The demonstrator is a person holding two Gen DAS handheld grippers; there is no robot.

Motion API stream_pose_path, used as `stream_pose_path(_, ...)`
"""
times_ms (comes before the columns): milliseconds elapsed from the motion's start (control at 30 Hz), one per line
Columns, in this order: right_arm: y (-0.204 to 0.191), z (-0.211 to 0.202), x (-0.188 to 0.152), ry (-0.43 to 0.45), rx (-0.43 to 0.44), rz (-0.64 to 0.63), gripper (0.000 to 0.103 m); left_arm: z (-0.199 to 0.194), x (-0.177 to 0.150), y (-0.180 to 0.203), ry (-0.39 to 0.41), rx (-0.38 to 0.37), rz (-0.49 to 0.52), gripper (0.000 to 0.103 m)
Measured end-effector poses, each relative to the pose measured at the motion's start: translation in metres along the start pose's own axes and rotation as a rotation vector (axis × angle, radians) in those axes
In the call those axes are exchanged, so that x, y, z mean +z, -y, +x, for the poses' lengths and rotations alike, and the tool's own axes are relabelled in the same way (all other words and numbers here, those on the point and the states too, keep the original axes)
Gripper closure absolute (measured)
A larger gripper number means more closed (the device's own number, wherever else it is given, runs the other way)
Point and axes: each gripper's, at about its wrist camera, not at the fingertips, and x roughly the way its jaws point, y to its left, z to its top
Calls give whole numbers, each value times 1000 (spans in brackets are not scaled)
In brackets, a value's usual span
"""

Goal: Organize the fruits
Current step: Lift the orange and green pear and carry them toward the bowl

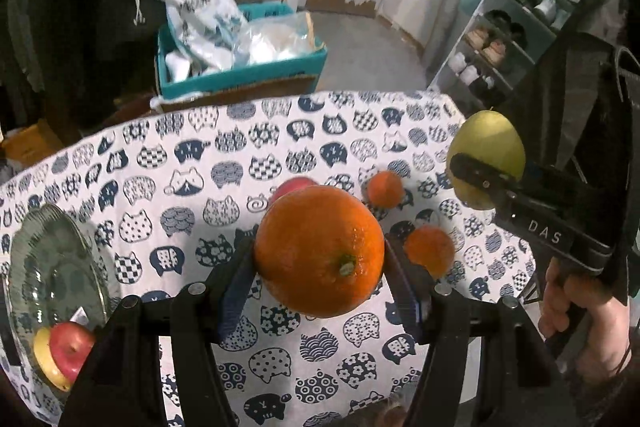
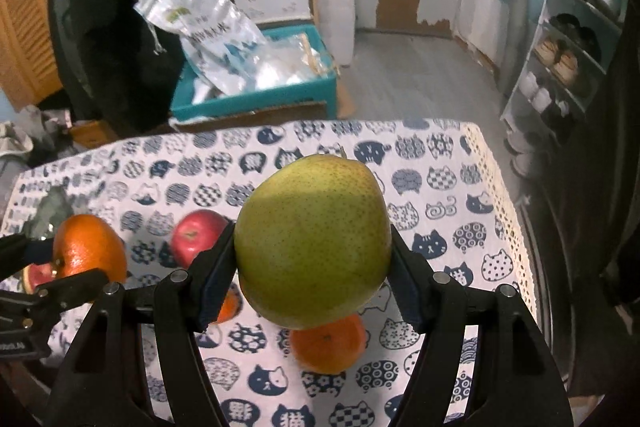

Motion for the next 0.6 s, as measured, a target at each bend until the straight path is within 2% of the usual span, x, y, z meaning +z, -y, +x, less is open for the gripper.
stream_pose_path(600,-38,-60,14,140,77,-68,33,-56,7,-2,119,-24,9,38)
